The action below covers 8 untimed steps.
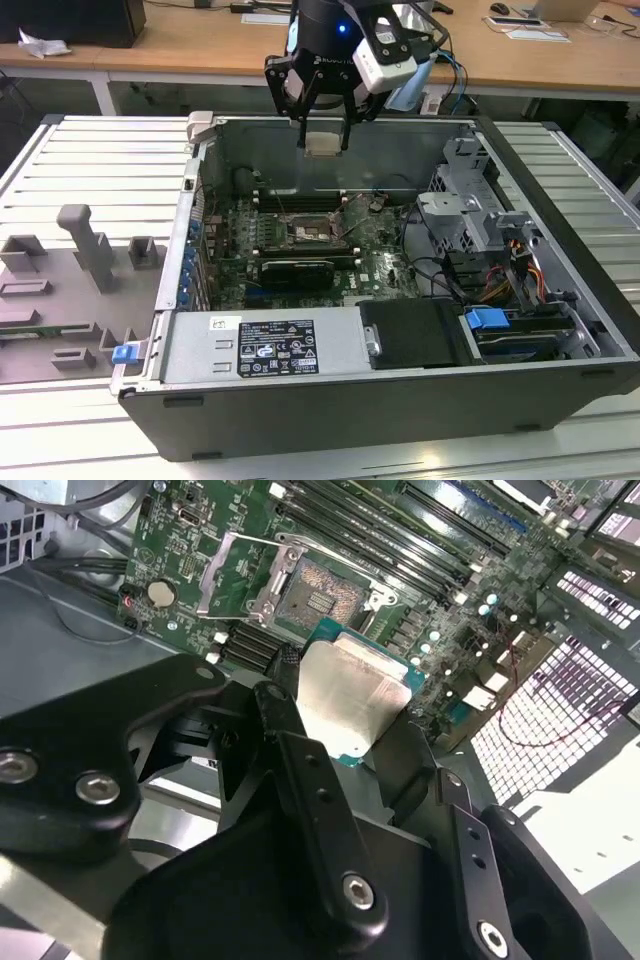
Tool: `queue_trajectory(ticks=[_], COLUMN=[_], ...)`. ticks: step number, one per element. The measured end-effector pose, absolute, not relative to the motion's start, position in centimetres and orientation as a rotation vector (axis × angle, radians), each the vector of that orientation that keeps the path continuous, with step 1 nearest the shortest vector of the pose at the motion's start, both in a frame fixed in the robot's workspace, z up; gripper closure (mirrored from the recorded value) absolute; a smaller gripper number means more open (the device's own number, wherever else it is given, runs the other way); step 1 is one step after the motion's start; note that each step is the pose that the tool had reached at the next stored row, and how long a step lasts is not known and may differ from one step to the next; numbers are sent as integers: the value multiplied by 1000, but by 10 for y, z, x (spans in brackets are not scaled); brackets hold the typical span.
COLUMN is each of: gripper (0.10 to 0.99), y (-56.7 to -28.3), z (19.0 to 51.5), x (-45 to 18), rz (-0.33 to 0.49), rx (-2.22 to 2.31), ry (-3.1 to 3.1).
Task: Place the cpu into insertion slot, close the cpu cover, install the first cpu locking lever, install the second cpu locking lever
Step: 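Place the cpu into insertion slot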
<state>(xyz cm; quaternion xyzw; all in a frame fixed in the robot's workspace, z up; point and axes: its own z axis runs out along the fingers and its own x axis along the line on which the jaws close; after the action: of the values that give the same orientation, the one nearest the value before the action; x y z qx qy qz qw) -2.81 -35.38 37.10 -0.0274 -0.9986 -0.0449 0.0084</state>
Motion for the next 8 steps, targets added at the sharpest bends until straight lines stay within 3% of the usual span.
queue_trajectory(ticks=[8], gripper=[549], y=[-354], z=[371], x=[-28], rz=[-141], rx=[-196], ry=[-3119])
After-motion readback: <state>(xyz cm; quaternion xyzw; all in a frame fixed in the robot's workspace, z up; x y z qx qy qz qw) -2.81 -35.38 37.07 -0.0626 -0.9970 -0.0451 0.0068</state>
